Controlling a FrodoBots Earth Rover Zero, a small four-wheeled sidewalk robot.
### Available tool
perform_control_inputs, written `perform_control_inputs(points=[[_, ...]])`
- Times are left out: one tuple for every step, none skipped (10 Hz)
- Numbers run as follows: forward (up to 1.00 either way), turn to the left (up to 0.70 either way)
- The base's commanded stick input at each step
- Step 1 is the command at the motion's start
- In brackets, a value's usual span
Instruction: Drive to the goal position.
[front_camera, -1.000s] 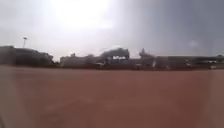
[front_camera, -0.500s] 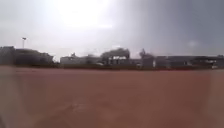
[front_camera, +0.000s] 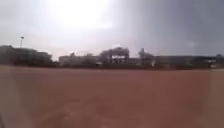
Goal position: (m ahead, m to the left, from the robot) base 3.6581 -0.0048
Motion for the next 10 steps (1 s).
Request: perform_control_inputs(points=[[0.70, 0.00], [0.70, 0.00], [0.70, 0.00], [0.70, 0.00], [0.70, 0.00], [0.70, 0.00], [0.70, 0.00], [0.70, 0.00], [0.70, 0.00], [0.70, 0.00]])
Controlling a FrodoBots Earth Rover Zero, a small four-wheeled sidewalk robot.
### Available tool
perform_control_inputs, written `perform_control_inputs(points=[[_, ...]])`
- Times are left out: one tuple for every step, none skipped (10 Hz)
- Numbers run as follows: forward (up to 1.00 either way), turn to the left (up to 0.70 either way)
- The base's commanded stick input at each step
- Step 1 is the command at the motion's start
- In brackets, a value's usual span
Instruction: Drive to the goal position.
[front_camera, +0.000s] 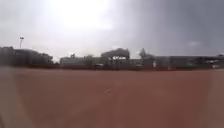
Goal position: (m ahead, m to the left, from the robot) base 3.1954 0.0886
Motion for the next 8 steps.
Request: perform_control_inputs(points=[[0.70, 0.00], [0.70, 0.00], [0.70, 0.00], [0.70, 0.00], [0.70, 0.00], [0.70, 0.00], [0.70, 0.00], [0.70, 0.00]])
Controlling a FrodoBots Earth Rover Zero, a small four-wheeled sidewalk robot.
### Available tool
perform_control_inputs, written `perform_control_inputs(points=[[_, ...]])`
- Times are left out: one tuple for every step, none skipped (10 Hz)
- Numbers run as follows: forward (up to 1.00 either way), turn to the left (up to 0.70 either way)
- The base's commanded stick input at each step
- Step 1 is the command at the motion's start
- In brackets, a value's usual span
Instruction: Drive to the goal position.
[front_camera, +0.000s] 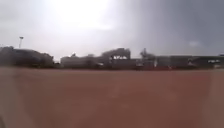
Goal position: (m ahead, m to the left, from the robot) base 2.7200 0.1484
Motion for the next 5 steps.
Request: perform_control_inputs(points=[[0.70, 0.00], [0.70, 0.00], [0.70, 0.00], [0.70, 0.00], [0.70, 0.00]])
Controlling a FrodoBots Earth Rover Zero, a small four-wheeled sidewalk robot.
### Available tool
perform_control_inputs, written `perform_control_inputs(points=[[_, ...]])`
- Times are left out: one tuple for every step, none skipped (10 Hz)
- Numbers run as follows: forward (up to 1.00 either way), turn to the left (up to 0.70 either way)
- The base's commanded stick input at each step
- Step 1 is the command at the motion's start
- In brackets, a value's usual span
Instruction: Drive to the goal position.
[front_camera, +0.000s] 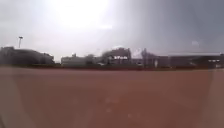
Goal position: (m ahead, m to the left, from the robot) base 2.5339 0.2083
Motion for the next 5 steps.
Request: perform_control_inputs(points=[[0.70, 0.00], [0.70, 0.00], [0.70, 0.00], [0.70, 0.00], [0.70, 0.00]])
